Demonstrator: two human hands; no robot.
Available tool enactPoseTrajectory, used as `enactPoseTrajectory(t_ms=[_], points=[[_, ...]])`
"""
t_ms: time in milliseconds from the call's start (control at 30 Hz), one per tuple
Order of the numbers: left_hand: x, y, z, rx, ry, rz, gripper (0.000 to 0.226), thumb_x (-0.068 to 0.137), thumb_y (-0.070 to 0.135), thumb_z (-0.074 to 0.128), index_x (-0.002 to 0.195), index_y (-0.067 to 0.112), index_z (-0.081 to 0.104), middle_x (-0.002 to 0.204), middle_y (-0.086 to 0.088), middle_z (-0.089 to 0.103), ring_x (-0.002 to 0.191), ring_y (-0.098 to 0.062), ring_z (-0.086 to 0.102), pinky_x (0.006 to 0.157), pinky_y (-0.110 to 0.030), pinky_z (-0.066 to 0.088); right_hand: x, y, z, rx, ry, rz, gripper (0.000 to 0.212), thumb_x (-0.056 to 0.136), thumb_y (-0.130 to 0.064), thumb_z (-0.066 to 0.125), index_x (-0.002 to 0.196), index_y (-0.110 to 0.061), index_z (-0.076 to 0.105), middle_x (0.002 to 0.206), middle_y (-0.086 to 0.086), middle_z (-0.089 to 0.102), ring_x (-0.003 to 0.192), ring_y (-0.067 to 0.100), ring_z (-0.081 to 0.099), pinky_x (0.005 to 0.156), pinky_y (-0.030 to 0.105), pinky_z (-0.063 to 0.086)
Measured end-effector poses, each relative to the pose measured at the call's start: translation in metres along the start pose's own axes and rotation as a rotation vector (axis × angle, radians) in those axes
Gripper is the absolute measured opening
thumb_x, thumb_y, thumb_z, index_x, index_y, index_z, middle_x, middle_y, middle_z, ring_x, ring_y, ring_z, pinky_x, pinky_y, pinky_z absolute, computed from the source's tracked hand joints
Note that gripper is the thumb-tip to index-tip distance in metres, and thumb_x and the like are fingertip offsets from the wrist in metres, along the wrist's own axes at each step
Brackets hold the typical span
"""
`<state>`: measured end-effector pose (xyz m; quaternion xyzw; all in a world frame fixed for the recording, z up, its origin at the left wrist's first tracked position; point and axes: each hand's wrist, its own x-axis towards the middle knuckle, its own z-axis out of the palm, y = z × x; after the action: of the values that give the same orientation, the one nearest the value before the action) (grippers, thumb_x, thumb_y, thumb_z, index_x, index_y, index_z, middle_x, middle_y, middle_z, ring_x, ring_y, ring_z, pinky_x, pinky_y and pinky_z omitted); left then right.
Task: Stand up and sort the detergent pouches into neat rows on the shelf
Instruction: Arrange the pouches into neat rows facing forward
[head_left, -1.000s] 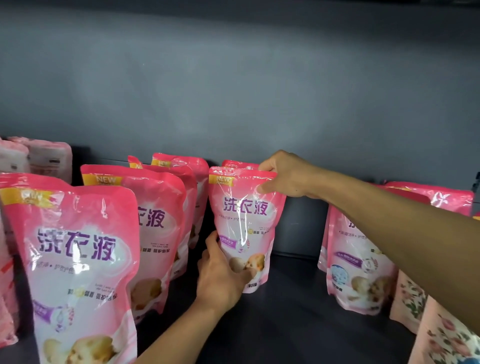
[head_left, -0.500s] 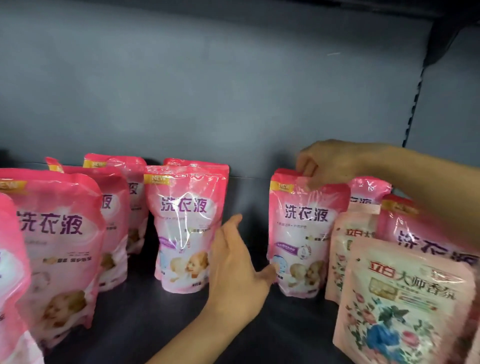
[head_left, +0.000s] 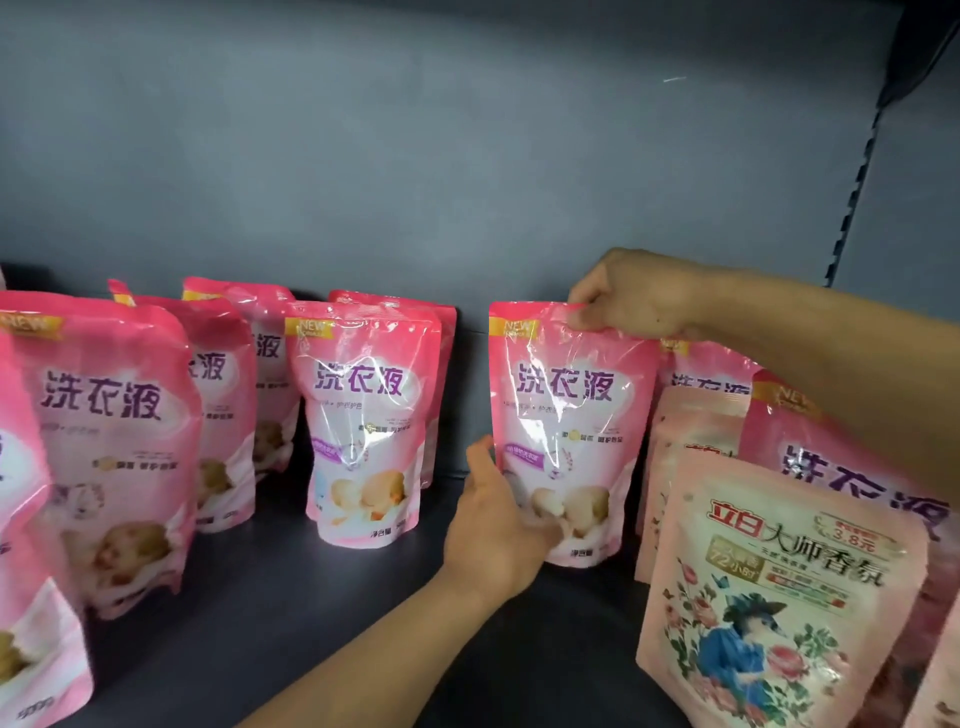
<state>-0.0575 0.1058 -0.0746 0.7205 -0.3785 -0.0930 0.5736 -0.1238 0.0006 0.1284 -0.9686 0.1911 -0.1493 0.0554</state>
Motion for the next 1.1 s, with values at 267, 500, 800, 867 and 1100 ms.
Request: enactPoseTrajectory(t_ms=[267,500,800,867,1100], points=[[-0.053,-0.003,-0.081,-0.099,0.09,0.053,0.08,0.068,0.008,0.08,0.119,0.037,0.025,0.109,0.021,0.053,0.1,0.005,0.056,0.069,-0.004,0.047,-0.014,-0.076,0.006,0.031,0.145,-0.19,0.026,0.091,-0.019,0.059,0.071,-0.001,0.06,0.052,-0.002,0.035,0.035,0.006,0.034,0.035,0.012,0.026],[-0.085,-0.027,-0.146,-0.039,0.077,-0.032,0.078,0.071,0.012,0.079,0.122,0.035,0.024,0.101,0.02,0.056,0.086,0.009,0.054,0.056,0.001,0.041,-0.017,-0.133,0.043,0.055,0.177,-0.195,0.031,0.091,-0.018,0.057,0.064,-0.004,0.054,0.051,-0.001,0.033,0.042,0.01,0.033,0.04,0.014,0.026],[-0.088,-0.048,-0.166,-0.014,0.055,-0.037,0.08,0.075,0.006,0.072,0.136,0.025,0.023,0.096,0.024,0.047,0.083,0.01,0.049,0.057,0.0,0.043,-0.021,-0.16,0.077,0.101,0.33,-0.176,0.027,0.09,-0.013,0.057,0.068,0.004,0.058,0.059,0.007,0.049,0.054,0.013,0.037,0.05,0.019,0.031],[-0.091,-0.052,-0.167,-0.006,0.039,-0.024,0.08,0.075,0.011,0.073,0.136,0.028,0.024,0.099,0.025,0.05,0.085,0.012,0.05,0.062,-0.002,0.041,-0.025,-0.159,0.081,0.195,0.383,-0.137,0.022,0.089,-0.016,0.06,0.074,0.0,0.065,0.067,0.004,0.06,0.06,0.012,0.05,0.057,0.013,0.038],[-0.086,-0.056,-0.165,0.067,0.081,-0.018,0.047,0.084,0.003,0.058,0.125,0.02,0.042,0.1,0.017,0.056,0.087,0.001,0.053,0.064,-0.002,0.036,-0.045,-0.142,0.111,0.637,0.399,0.113,0.014,0.084,-0.019,0.067,0.096,-0.014,0.063,0.084,-0.005,0.059,0.078,0.01,0.055,0.071,0.024,0.043]])
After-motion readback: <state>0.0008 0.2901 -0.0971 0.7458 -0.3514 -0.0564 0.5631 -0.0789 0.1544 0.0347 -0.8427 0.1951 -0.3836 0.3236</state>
